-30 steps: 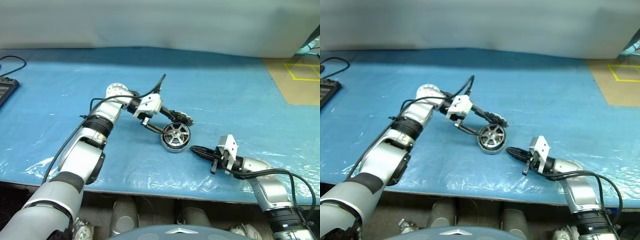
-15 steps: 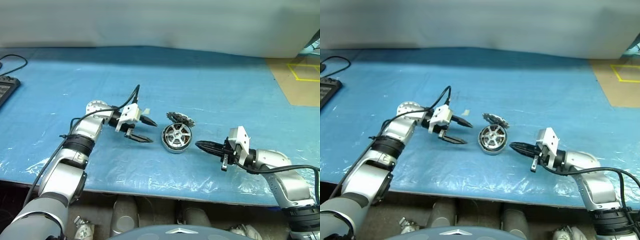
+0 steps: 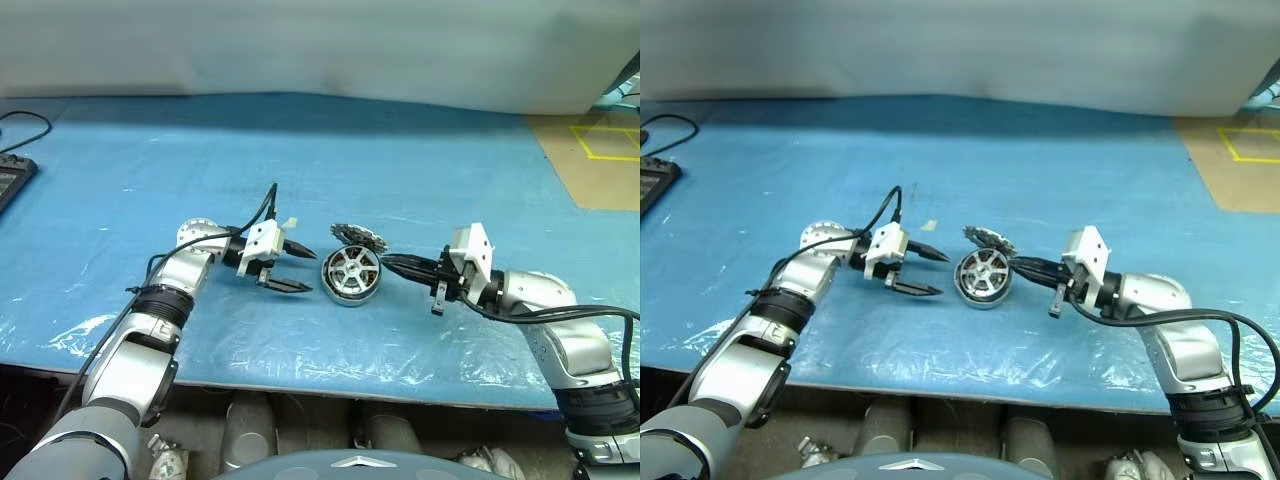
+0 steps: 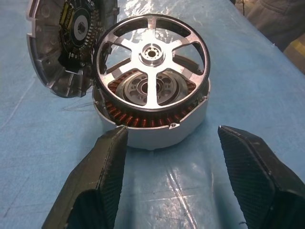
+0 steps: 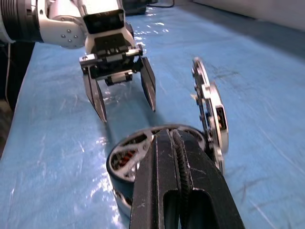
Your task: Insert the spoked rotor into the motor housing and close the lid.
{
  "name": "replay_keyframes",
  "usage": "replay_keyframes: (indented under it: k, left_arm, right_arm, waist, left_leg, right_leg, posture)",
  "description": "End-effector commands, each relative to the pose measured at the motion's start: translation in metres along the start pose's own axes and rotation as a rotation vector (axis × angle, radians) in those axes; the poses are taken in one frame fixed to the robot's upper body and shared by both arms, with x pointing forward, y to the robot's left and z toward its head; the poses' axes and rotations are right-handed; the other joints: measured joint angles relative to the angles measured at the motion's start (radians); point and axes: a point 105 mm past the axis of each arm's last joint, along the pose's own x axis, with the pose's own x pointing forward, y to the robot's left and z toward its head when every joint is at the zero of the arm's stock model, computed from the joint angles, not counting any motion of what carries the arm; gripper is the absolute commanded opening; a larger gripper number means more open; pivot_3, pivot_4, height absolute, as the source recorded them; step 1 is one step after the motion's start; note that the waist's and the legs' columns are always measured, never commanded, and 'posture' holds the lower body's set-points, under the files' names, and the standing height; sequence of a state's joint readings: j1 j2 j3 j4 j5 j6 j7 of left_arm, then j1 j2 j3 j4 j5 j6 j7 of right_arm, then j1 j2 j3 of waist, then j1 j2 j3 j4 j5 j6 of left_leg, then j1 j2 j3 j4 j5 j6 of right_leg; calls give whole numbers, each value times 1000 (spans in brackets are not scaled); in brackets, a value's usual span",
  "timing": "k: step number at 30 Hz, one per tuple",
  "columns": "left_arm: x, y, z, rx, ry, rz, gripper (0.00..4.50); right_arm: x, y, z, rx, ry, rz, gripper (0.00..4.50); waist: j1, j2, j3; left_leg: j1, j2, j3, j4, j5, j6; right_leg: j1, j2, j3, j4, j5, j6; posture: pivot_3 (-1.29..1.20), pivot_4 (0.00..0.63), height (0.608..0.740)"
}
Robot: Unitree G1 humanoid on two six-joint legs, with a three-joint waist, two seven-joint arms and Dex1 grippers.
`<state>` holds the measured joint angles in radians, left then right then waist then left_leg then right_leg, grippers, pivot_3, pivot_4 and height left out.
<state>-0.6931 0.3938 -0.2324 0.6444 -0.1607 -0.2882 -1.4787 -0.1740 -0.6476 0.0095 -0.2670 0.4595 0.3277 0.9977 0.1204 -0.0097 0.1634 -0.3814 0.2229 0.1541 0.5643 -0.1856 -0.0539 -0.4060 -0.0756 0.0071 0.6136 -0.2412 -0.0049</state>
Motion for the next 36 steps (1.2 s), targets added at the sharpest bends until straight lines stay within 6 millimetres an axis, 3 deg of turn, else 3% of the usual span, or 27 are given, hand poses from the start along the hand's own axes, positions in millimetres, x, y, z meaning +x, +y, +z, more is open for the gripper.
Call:
replay_keyframes:
  k: [1,8,15,18,21,36]
  left_arm:
    - [-4,-2,-1,-5,-23,20,3153]
    - [-4,-9,-16,-76,-60,56,3153]
    - [-2,-13,-18,-87,-77,70,3153]
    - [-3,-12,-17,-89,-84,74,3205]
    - [-3,-11,-16,-95,-95,83,3205]
    - [-3,-7,-20,-97,-100,126,3205]
  right_arm:
    - [11,9,9,-19,0,54,0]
    - [28,7,2,-53,93,65,0]
    - [32,6,4,-94,159,65,0]
    - [32,6,4,-104,176,65,641]
    - [33,6,4,-127,186,61,1599]
    - [37,3,-5,-215,275,71,1599]
  waist:
    - [0,0,0]
    - [0,0,0]
    - [1,0,0]
    - [1,0,0]
    - [0,0,0]
    - [0,0,0]
  left_leg:
    - [0,0,0,0,0,0]
    - [0,0,0,0,0,0]
    - [0,0,0,1,0,0]
    - [0,0,0,1,0,0]
    - [1,0,0,1,0,0]
    - [1,0,0,2,0,0]
  right_leg:
    - [0,0,0,0,0,0]
    - [0,0,0,1,0,0]
    - [0,0,0,2,0,0]
    - [0,0,0,2,0,0]
    - [0,0,0,3,0,0]
    - [0,0,1,5,0,0]
  posture:
    - [0,150,740]
    - [0,150,740]
    - [0,150,740]
    - [0,150,740]
    - [0,150,740]
    - [0,150,740]
